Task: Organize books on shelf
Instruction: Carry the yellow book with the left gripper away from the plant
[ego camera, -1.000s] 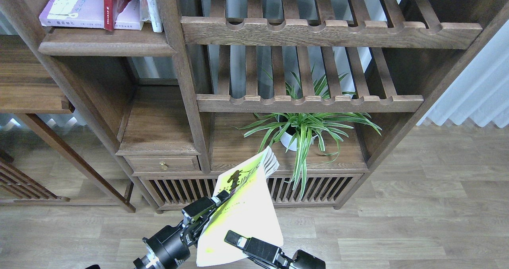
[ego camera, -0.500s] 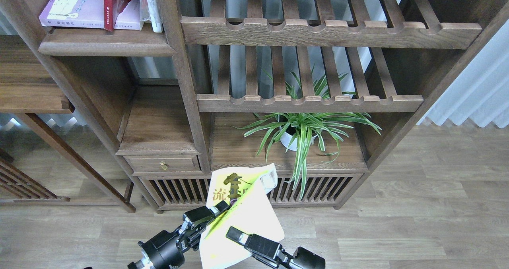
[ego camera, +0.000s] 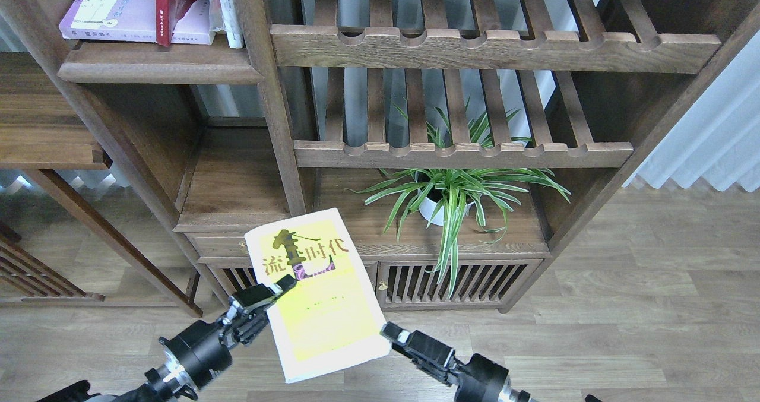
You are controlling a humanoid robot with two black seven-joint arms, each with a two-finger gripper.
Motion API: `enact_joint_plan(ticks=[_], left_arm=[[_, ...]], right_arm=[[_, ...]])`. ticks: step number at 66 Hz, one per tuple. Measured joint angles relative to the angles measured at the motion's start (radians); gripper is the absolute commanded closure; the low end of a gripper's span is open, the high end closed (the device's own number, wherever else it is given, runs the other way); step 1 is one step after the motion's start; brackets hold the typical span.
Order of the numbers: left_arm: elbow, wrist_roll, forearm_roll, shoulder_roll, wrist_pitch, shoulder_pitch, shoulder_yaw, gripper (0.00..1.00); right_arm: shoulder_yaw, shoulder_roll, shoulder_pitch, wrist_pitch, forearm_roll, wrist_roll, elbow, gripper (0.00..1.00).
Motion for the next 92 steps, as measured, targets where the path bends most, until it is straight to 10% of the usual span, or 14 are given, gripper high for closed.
enact_joint_plan(ticks=[56, 92], left_arm=[[-0.022, 0.150, 0.651, 0.111, 0.000, 0.136, -0.636, 0.98], [-0.023, 0.159, 0.654, 0.080, 0.000, 0.126, -0.827, 0.98]], right_arm=[[-0.013, 0.042, 0.060, 0.000, -0.002, -0.001, -0.059, 0.01], [-0.012, 0.054, 0.083, 0.000, -0.002, -0.001, -0.090, 0.01]])
